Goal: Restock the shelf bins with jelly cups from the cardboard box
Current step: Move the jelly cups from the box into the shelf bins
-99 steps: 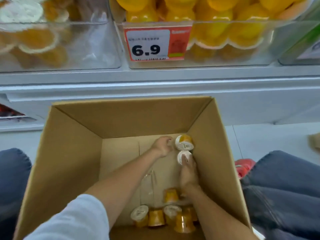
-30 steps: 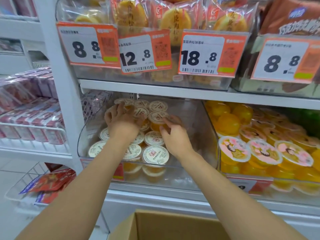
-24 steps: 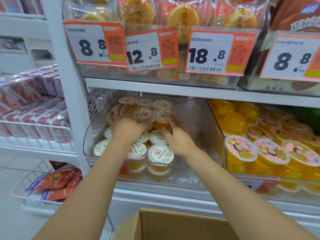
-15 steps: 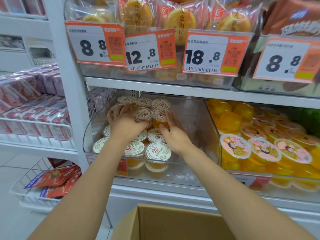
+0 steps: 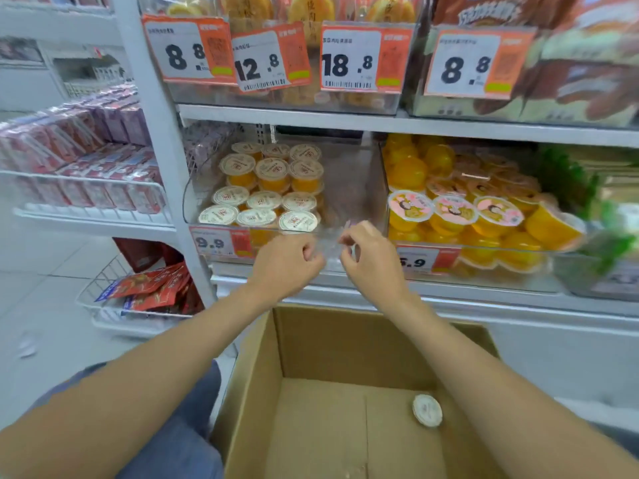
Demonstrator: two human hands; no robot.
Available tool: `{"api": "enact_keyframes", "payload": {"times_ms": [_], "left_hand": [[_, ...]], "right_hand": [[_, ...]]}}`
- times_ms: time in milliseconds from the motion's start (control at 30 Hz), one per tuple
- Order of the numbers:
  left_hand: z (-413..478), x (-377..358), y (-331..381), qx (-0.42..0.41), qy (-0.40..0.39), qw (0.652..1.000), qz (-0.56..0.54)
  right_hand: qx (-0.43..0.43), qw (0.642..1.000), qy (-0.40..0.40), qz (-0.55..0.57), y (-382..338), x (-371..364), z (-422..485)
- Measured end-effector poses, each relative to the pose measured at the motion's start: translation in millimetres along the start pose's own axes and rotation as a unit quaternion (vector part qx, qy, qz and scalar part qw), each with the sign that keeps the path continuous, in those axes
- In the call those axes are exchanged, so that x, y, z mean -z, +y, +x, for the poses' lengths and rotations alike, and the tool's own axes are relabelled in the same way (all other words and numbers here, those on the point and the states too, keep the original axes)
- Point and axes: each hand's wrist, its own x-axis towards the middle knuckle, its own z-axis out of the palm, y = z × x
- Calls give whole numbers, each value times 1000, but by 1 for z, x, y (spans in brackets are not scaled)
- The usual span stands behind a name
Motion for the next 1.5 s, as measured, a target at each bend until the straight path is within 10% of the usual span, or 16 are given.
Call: {"api": "enact_keyframes", "payload": {"times_ms": [200,400,633,867,1067,1333,1500], "left_hand": [[-77,-95,-9,152,-252,956,-6],[-183,-209,-64,265,-514,815,36],[-296,-274,-71,273,-702,657,41],[-327,-295,-59,404,-580,705,-62],[-293,-289,-58,428,-488,756,-83],[-165,-201,-34,349,-294,875,-163],[-97,-95,-31,223,-200,946,-126]], "right_hand": [[-162,947,-274,-44,76,-14,-145],[-421,743,-519,-27,165,-44,-298],[-404,606,-685,-23,147,-70,-376],[-275,683,-662,-141,123,-98,-390],[-481,731,-483,26,124,-93,-366],[-557,726,-270,299,90,-54,-228],[-407,835,-241,283,22,-5,-139]]}}
